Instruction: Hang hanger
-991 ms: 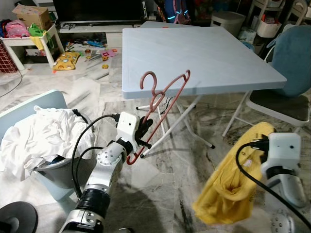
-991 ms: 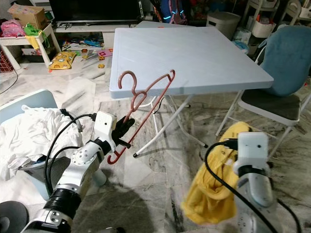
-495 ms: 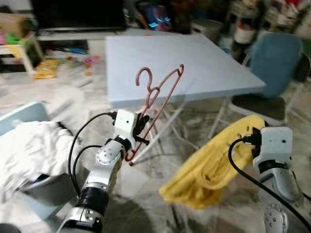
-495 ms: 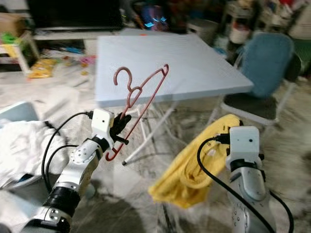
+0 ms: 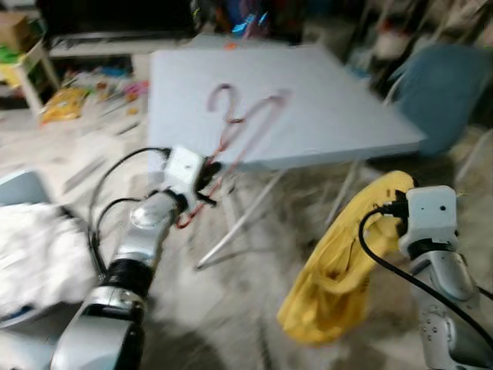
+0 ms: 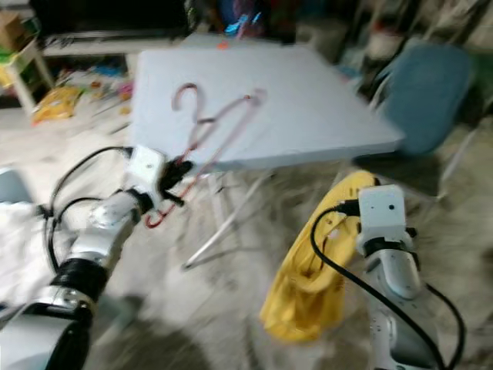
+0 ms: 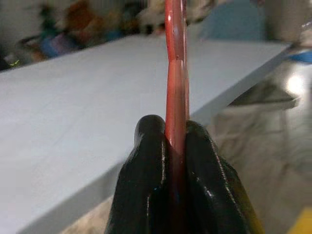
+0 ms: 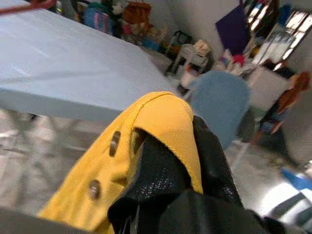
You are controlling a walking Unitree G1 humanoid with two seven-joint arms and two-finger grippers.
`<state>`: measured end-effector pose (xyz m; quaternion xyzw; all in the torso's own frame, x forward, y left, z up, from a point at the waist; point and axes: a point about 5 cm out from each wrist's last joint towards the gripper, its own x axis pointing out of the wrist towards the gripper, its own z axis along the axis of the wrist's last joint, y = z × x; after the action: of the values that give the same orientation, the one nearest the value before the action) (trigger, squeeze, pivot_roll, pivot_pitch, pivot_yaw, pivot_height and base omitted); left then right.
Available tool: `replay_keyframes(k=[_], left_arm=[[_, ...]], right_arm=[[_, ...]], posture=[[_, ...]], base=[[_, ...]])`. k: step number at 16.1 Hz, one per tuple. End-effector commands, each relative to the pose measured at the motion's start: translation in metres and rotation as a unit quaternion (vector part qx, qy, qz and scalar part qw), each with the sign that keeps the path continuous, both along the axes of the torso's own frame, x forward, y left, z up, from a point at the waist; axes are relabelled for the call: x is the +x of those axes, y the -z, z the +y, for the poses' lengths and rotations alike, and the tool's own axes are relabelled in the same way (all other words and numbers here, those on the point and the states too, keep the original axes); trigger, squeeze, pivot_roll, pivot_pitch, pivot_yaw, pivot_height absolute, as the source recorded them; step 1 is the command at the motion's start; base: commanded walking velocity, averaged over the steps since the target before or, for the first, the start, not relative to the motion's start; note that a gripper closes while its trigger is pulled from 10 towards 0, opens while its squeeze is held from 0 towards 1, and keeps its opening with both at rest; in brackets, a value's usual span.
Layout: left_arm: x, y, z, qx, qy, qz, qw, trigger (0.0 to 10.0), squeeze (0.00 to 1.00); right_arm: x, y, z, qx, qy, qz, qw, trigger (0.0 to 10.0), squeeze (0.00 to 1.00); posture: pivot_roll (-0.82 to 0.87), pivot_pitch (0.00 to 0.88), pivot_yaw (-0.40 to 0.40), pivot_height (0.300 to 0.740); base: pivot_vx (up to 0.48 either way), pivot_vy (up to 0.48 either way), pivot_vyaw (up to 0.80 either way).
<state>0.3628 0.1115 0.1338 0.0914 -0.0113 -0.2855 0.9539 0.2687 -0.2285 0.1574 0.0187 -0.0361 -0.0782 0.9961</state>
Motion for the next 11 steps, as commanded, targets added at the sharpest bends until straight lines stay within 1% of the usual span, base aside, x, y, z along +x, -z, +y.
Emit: replay_keyframes(k=[1, 2, 3, 4, 5, 6, 7, 8, 9, 11], left_arm=[[-0.003, 0.006, 0.002, 0.022, 0.01, 0.006, 1.0, 10.0, 0.0], [-0.006, 0.012, 0.006, 0.032, -0.014, 0.008, 0.999, 10.0, 0.0], [-0.008, 0.021, 0.014, 0.037, -0.076, 0.018, 0.996, 10.0, 0.0], [-0.011, 0.026, 0.016, 0.023, -0.089, 0.027, 0.995, 10.0, 0.0], [-0.015, 0.033, 0.02, 0.006, -0.116, 0.043, 0.992, 10.0, 0.0], [-0.022, 0.04, 0.031, -0.017, -0.169, 0.053, 0.984, 10.0, 0.0], [-0.024, 0.043, 0.035, -0.022, -0.188, 0.056, 0.98, 10.0, 0.0], [-0.029, 0.045, 0.041, -0.013, -0.208, 0.048, 0.977, 10.0, 0.0], [-0.034, 0.05, 0.046, -0.015, -0.226, 0.056, 0.972, 10.0, 0.0], [-0.038, 0.051, 0.047, -0.01, -0.235, 0.058, 0.97, 10.0, 0.0]], right_arm=[[0.006, -0.002, 0.003, 0.016, -0.009, 0.001, 1.0, 10.0, 0.0], [0.008, -0.001, 0.006, 0.033, -0.029, -0.007, 0.999, 10.0, 0.0], [0.011, 0.0, 0.011, -0.001, -0.042, -0.012, 0.999, 10.0, 0.0], [0.01, 0.001, 0.015, -0.027, -0.05, -0.02, 0.998, 10.0, 0.0], [0.008, 0.008, 0.024, -0.025, -0.075, 0.005, 0.997, 10.0, 0.0], [0.005, 0.014, 0.034, -0.028, -0.101, 0.015, 0.994, 10.0, 0.0], [0.004, 0.016, 0.036, -0.036, -0.108, 0.014, 0.993, 10.0, 0.0], [0.005, 0.017, 0.038, -0.006, -0.103, 0.006, 0.995, 10.0, 0.0], [0.008, 0.017, 0.039, -0.012, -0.084, -0.001, 0.996, 10.0, 0.0], [0.014, 0.014, 0.042, 0.006, -0.061, -0.019, 0.998, 10.0, 0.0]], posture=[[0.14, 0.0, -0.068, 0.74], [0.15, 0.0, -0.059, 0.74], [0.15, 0.0, -0.054, 0.74], [0.16, 0.0, -0.053, 0.74], [0.16, 0.0, -0.055, 0.74], [0.19, 0.0, -0.087, 0.74], [0.19, 0.0, -0.087, 0.74], [0.21, 0.0, -0.115, 0.74], [0.23, 0.0, -0.134, 0.74], [0.26, 0.0, -0.139, 0.74]], base=[[0.435, 0.0, 0.0], [0.405, 0.0, 0.0], [0.356, 0.0, 0.0], [0.274, 0.0, 0.0], [0.27, 0.0, 0.0], [0.262, 0.0, 0.0], [0.259, 0.0, 0.0], [0.255, 0.0, 0.0], [0.244, 0.0, 0.0], [0.24, 0.0, 0.0]])
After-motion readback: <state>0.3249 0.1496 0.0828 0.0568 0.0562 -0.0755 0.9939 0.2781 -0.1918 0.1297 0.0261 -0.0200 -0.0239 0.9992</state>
